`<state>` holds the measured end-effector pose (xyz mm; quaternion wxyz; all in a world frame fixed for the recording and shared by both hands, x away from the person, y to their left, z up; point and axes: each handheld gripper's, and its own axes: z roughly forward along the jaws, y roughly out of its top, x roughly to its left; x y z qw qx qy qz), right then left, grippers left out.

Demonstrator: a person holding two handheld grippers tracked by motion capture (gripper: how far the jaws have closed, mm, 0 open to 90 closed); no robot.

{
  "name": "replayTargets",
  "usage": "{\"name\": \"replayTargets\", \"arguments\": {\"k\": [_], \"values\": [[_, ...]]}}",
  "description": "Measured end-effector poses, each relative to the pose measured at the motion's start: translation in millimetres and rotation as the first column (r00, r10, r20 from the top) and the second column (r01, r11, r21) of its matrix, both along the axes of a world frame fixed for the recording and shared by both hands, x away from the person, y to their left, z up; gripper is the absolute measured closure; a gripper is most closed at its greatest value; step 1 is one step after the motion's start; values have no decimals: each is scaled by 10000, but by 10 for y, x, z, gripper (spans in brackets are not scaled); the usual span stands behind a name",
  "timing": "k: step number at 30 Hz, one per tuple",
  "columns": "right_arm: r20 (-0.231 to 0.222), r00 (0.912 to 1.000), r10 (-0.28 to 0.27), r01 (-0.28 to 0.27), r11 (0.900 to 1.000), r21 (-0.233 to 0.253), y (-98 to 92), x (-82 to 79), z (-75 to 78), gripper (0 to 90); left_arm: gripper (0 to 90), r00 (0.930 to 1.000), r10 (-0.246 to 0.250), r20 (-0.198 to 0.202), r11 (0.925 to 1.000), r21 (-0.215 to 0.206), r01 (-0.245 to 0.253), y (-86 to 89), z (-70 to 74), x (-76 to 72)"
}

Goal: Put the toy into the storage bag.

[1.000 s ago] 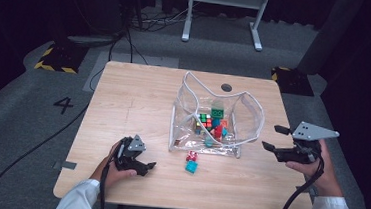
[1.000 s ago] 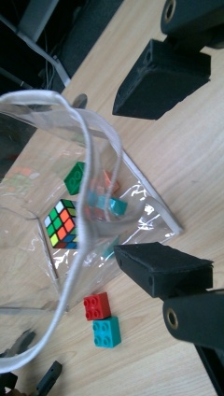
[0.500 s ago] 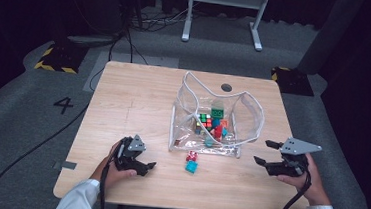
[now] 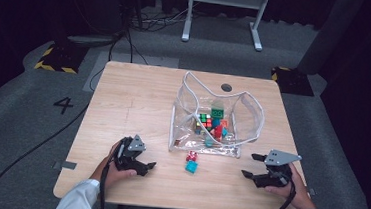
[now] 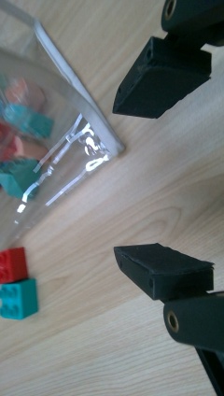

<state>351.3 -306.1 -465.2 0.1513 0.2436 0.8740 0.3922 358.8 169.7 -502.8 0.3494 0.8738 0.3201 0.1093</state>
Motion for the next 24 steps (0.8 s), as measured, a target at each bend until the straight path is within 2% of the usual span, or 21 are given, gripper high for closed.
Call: {"name": "replayTargets", "arguments": {"k": [2,5,8,14,18,22,24], "values": [[-62,9999,95,-95,9999,-114,37,-20,-55,261,142,10000,-2,-1,10000,-5,2,0,0,0],[-299,9981,537,-533,9985,143,105,-47,-133,258,142,10000,1,-1,10000,-2,-1,0,0,0],[-299,9958,866,-868,9962,-54,212,-78,-195,256,142,10000,0,-2,10000,-3,0,0,0,0],[-503,9904,1288,-1265,9909,464,387,-117,-269,260,142,10000,-5,-1,10000,-1,5,0,0,0],[-583,9863,1541,-1519,9876,398,523,-111,-308,260,142,10000,-2,-1,10000,0,2,0,0,0],[-718,9820,1745,-1744,9846,68,661,-121,-372,258,142,10000,-5,-4,10000,-4,5,0,0,1],[-748,9792,1888,-1884,9820,126,697,-131,-376,259,142,10000,-4,-3,10000,-4,4,0,0,0]]}}
